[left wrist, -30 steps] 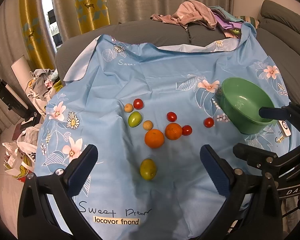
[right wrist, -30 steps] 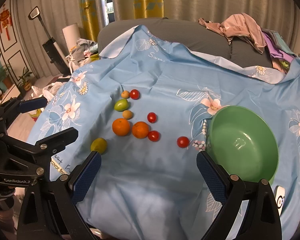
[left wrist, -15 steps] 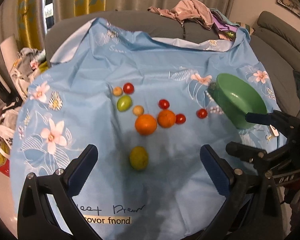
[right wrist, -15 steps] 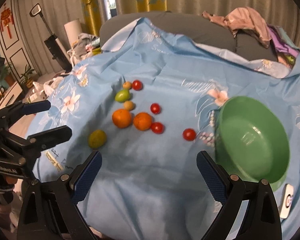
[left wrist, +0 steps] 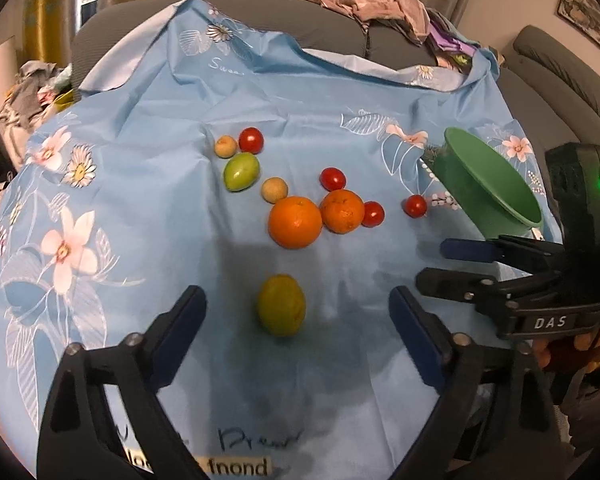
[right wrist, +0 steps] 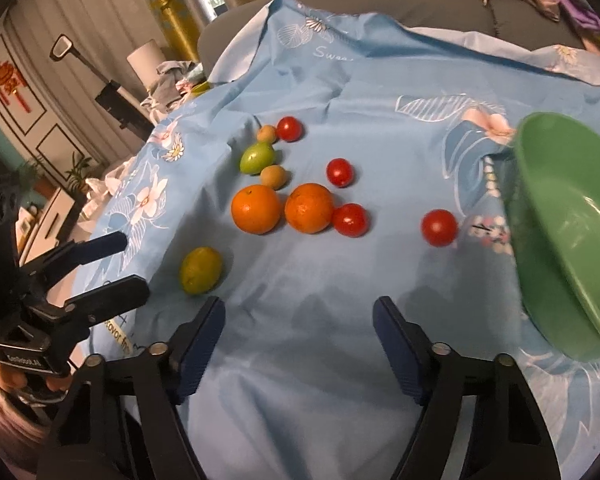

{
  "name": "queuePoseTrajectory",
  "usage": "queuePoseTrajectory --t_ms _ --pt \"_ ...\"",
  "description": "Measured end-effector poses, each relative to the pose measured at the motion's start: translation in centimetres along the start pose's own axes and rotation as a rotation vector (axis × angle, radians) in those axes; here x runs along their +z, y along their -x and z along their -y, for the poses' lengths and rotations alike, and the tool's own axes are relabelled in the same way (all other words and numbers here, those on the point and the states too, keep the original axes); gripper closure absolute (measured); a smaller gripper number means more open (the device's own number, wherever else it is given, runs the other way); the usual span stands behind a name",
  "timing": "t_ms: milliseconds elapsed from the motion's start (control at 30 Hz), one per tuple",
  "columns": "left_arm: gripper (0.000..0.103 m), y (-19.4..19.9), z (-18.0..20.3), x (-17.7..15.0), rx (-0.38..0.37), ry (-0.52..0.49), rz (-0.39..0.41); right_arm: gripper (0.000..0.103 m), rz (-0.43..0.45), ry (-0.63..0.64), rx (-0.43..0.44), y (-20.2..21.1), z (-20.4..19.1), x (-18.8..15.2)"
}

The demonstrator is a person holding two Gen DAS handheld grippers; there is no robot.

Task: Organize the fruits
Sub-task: 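Grasp the large orange with the right gripper while the left gripper grasps the other orange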

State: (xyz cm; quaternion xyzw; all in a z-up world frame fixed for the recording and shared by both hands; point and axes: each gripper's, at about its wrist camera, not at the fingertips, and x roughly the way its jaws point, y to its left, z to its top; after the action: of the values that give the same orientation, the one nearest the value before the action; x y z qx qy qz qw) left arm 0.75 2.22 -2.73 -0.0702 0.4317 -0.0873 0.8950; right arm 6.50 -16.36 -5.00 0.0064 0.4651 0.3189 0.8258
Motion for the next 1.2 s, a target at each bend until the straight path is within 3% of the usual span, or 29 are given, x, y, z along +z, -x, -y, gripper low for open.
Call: queuePoseTrajectory --t_ms 100,200,400,667,767,833,900,1200 --pt "0.016 -1.3 0.1 0.8 0.005 -0.029 -0.016 0.032 -0.008 -0.024 0.020 -1.2 0.5 0.9" --pt "0.027 -2.6 0.1 1.5 0.001 -0.069 -0.037 0.043 -0.039 -0.062 0.085 -2.8 1.3 1.9" --pt "0.028 -5.2 -0.5 2.7 0.010 -0.101 -0.092 0.044 -0.068 -0.151 0.160 -5.3 2.4 3.3" --pt "0.029 -7.6 -0.5 4.3 0.029 -0.118 -0.130 0.043 -0.072 -0.228 0.160 -7.0 3.4 5.1" --pt "0.040 -8.6 -0.4 4.7 0.036 -0.124 -0.151 0.044 -0.074 -0.227 0.157 -7.3 3.4 5.7" --pt "0.053 -9.0 -0.4 4.8 0.039 -0.126 -0.163 0.045 -0.075 -0.224 0.150 -7.5 3.3 5.9" --pt "0.054 -9.4 -0.5 4.8 0.041 -0.115 -0.173 0.059 -0.080 -0.220 0.139 -7.6 3.4 5.9" --pt "0.057 -9.1 -0.5 4.7 0.036 -0.089 -0.161 0.060 -0.062 -0.230 0.157 -7.0 4.0 5.3"
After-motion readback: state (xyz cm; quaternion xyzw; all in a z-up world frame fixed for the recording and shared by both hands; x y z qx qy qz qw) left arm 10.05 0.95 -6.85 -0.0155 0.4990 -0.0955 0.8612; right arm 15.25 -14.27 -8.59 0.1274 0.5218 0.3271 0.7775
